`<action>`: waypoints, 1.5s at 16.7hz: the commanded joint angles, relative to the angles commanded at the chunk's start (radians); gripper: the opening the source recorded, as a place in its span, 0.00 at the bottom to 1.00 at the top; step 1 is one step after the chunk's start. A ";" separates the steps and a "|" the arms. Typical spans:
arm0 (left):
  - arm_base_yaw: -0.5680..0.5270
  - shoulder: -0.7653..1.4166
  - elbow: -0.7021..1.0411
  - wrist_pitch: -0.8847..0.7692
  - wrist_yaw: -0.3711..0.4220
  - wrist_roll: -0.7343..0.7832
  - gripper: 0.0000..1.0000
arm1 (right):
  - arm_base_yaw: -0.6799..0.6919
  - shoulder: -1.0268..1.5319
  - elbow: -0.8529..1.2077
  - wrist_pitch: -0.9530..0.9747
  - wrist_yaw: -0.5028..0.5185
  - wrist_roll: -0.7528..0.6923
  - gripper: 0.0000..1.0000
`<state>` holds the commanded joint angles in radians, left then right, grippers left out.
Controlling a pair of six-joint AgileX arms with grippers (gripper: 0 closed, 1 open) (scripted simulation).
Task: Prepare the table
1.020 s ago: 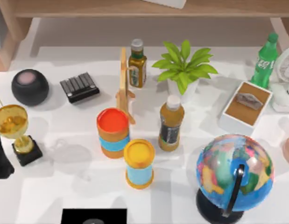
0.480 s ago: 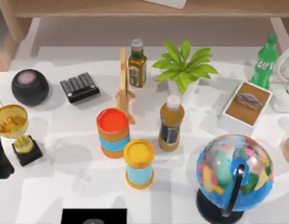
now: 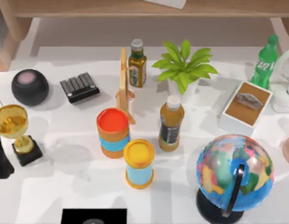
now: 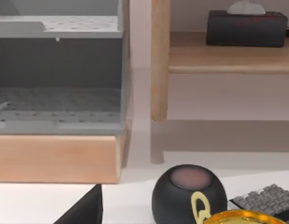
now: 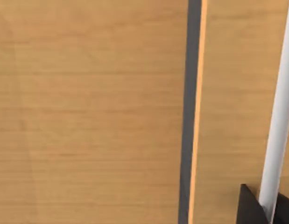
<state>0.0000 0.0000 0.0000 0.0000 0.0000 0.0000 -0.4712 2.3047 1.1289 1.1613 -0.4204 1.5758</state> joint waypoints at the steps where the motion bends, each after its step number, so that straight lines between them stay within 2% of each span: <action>1: 0.000 0.000 0.000 0.000 0.000 0.000 1.00 | 0.010 0.018 0.044 -0.023 0.009 0.000 0.00; 8: 0.000 0.000 0.000 0.000 0.000 0.000 1.00 | 0.031 0.052 0.116 -0.072 0.030 -0.004 0.00; 21: 0.000 0.000 0.000 0.000 0.000 0.000 1.00 | 0.031 0.052 0.116 -0.072 0.030 -0.004 0.98; 25: 0.000 0.000 0.000 0.000 0.000 0.000 1.00 | 0.031 0.052 0.116 -0.072 0.030 -0.004 1.00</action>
<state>0.0000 0.0000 0.0000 0.0000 0.0000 0.0000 -0.4400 2.3568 1.2452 1.0894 -0.3904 1.5716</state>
